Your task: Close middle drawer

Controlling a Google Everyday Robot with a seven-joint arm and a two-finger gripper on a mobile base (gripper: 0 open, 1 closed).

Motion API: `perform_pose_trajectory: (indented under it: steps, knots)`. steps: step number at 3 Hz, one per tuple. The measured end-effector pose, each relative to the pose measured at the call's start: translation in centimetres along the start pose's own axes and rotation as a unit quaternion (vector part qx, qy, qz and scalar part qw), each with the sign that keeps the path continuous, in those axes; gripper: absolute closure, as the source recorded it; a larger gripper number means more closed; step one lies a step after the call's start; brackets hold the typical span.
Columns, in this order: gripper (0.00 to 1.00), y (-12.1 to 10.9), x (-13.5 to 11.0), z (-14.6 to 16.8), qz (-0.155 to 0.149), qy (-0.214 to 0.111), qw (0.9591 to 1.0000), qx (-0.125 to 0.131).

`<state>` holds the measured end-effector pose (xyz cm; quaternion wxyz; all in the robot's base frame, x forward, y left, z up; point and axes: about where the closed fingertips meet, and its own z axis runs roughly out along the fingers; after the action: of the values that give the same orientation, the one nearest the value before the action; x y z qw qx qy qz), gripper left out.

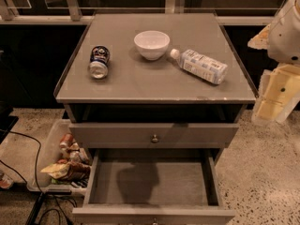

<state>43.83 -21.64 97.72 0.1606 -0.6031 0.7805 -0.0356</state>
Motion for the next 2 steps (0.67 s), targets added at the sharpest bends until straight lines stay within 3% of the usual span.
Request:
perform_pose_trajectory:
  steps: [1,2]
  knots:
    - [0.00,0.3,0.0,0.2,0.000,-0.005,1.0000,-0.003]
    - [0.10,2.0,0.5,1.6,-0.004,-0.006,1.0000,-0.004]
